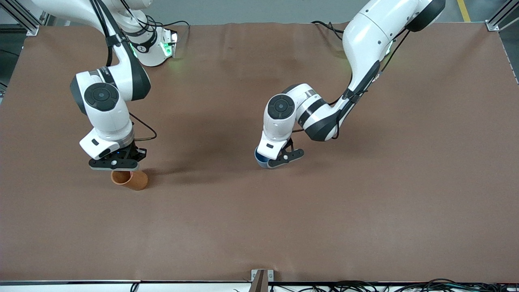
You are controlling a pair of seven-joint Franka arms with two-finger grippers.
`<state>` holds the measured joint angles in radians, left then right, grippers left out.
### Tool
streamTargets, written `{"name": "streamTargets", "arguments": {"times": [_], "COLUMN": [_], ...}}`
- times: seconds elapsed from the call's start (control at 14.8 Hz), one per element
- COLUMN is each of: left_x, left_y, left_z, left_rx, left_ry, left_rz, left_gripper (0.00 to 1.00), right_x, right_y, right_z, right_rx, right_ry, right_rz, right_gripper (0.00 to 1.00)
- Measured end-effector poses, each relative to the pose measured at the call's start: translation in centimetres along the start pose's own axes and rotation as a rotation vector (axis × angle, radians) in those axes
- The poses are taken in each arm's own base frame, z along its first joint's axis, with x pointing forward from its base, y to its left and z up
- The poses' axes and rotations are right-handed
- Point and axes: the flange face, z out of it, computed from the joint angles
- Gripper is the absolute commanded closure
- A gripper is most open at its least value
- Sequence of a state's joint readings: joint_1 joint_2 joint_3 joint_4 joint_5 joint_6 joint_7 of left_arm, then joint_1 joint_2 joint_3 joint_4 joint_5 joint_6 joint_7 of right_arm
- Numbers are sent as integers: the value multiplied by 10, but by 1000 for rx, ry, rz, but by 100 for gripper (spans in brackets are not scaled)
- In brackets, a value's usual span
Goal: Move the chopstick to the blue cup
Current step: 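Slide the blue cup inward with the left gripper while the right gripper lifts the chopstick, then release the blue cup with the left gripper while the right gripper carries the chopstick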
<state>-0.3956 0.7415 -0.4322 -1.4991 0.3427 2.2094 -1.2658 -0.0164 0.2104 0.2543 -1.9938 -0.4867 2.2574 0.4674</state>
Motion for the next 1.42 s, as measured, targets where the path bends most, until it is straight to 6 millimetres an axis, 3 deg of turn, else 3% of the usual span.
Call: {"name": "streamTargets", "arguments": {"times": [0.2, 0.27, 0.34, 0.41, 0.54, 0.74, 0.95, 1.15, 1.28, 1.42], "left_x": [-1, -2, -2, -2, 1, 21, 59, 88, 106, 127], "left_y": [0, -1, -2, -2, -3, -12, -41, -91, -133, -182], "left_z": [12, 16, 18, 19, 15, -15, -93, -179, -226, -269], "left_rx": [-7, -4, 0, 1, -4, 10, 31, 67, 91, 82], "left_ry": [-6, -9, -11, -10, -5, 20, 53, 26, 3, -23], "left_rz": [1, 2, 3, 4, 2, 10, 60, 167, 244, 309], "left_gripper": [81, 68, 40, 0, 0, 0, 0, 0, 0, 0], "right_x": [3, 5, 6, 8, 16, 34, 49, 56, 55, 49], "right_y": [4, 6, 9, 14, 22, 31, 64, 90, 89, 74], "right_z": [-2, -4, -5, -7, -21, -70, -125, -174, -207, -233], "right_rx": [-2, -2, -6, -14, -33, 56, 168, 234, 294, 364], "right_ry": [4, 7, 4, -4, -27, -92, -130, -150, -136, -126], "right_rz": [7, 11, 17, 25, 47, 144, 196, 234, 241, 235], "right_gripper": [96, 96, 96, 96, 96, 96, 96, 96, 96, 96]}}
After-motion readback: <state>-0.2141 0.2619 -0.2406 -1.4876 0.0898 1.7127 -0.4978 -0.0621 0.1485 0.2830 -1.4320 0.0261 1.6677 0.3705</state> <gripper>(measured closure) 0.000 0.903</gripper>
